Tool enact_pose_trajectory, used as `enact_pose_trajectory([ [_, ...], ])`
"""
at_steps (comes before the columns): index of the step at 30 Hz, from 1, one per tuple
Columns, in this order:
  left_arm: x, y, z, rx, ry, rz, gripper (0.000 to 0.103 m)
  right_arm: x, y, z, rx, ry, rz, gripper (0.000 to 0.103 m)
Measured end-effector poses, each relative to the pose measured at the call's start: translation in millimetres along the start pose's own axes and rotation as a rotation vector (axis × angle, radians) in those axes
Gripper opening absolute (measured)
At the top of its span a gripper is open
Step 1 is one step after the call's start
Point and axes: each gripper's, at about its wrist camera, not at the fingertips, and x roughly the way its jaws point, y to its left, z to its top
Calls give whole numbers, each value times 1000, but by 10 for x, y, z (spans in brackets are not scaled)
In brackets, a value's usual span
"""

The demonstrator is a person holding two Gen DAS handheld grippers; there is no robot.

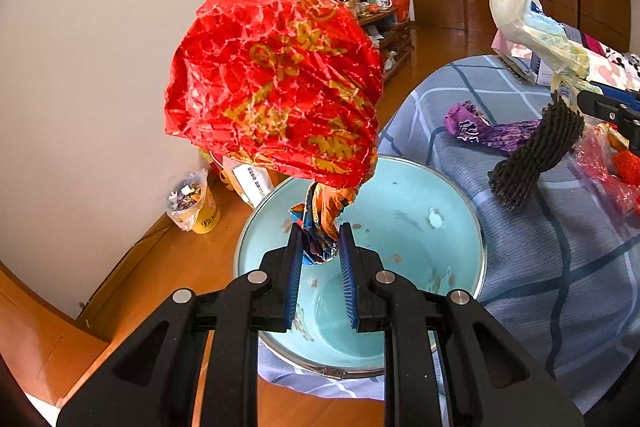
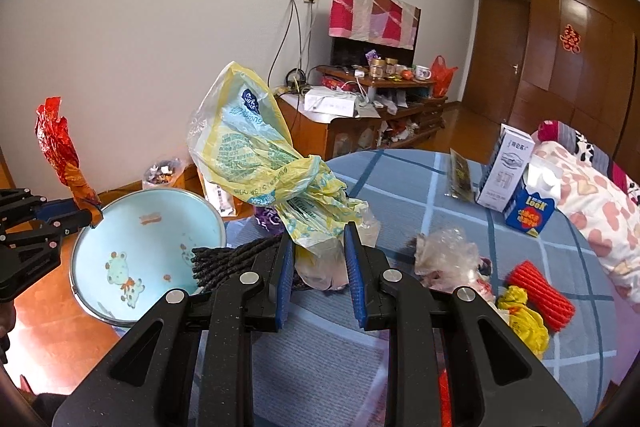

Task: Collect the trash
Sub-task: 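Carry both bags over the blue bin and open both tools to drop them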

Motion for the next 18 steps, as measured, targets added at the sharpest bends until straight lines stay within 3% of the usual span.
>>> enact_pose_trajectory([
  [18, 27, 4, 10, -25, 3, 14, 18, -126, -366, 51, 78, -36, -65, 25],
])
